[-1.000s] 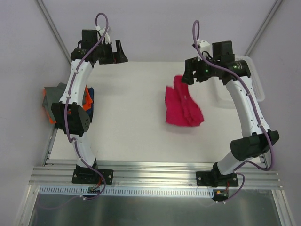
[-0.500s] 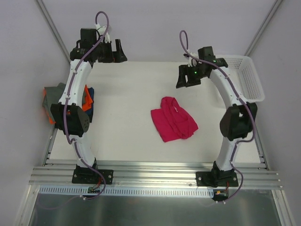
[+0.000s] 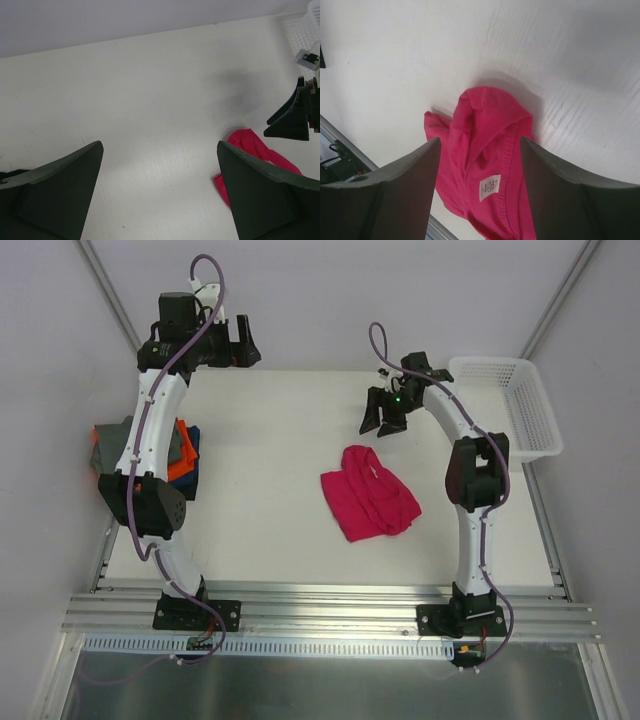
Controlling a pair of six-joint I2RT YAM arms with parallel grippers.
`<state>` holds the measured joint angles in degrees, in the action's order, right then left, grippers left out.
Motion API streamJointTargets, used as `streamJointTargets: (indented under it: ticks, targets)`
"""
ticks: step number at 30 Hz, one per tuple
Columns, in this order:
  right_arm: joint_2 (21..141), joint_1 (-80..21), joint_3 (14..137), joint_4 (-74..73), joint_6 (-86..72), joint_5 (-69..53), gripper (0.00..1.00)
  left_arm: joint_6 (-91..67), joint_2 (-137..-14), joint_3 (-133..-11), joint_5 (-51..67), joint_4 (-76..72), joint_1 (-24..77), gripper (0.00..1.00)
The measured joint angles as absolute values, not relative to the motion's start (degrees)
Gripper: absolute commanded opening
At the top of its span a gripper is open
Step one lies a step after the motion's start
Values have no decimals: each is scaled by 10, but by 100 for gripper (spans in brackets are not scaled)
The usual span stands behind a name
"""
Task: Fold and stack the t-shirts
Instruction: Move the tshirt to the center of the board
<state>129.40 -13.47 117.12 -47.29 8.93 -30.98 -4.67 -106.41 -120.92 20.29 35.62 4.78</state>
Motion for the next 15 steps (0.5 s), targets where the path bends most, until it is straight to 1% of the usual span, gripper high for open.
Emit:
streamJointTargets:
  ticks: [4, 15]
  targets:
    - [1303, -138, 1194, -458, 76, -319, 70, -43, -1060, -1209, 194, 356, 48, 99]
    - [1365, -149, 1198, -442, 37, -355, 70, -37, -1050, -1196, 183, 355, 48, 99]
